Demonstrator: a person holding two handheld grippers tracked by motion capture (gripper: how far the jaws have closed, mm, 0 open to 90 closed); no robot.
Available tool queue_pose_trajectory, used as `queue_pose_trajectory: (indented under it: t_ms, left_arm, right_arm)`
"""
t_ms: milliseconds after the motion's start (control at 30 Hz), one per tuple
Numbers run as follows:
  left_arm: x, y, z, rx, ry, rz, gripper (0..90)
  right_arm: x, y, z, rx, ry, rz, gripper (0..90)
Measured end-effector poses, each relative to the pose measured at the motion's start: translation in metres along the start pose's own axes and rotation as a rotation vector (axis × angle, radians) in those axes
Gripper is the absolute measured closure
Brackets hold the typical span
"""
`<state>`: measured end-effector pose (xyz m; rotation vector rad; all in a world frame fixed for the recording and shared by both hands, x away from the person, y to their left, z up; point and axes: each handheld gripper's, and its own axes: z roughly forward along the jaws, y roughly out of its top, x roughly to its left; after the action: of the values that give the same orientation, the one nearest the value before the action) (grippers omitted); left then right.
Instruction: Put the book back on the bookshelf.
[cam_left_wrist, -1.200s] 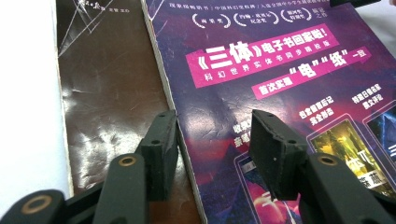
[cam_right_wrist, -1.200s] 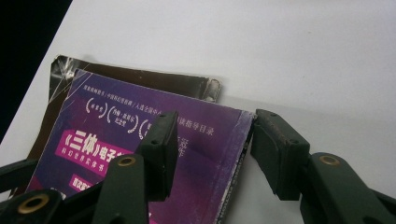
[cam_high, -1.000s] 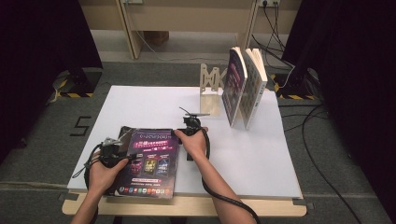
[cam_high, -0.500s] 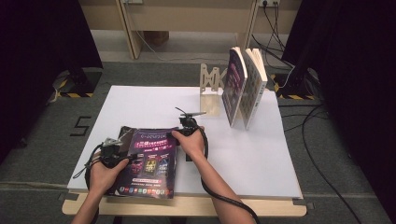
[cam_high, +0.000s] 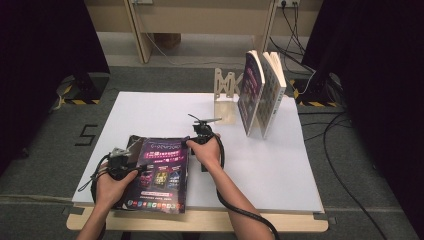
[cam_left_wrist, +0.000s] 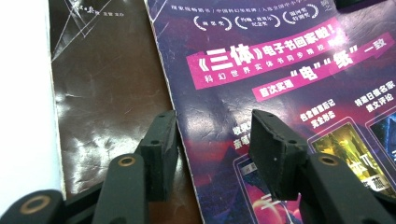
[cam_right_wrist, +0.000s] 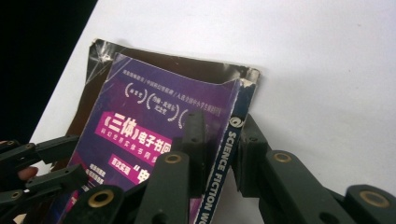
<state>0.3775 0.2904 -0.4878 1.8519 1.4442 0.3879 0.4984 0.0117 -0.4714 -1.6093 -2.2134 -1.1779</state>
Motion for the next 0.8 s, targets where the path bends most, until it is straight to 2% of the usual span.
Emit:
queue_pose_trajectory:
  t_ms: [233,333,633,800]
  left_arm:
    - [0.000,0.000,0.000,-0.007,-0.013,0.003,48.8]
    - [0.002,0.000,-0.001,-0.016,-0.022,-0.015,47.6]
    - [0.016,0.004,-0.013,-0.100,0.027,-0.050,45.7]
    - [0.022,0.003,-0.015,-0.116,0.049,-0.067,45.5]
  right_arm:
    - [0.008,0.005,-0.009,-0.034,0.021,-0.016,80.1]
    - [0.011,0.006,-0.013,-0.044,0.024,-0.015,81.2]
    - [0.013,0.011,-0.025,-0.081,0.051,-0.005,83.6]
    - [0.016,0.013,-0.032,-0.099,0.058,-0.016,84.1]
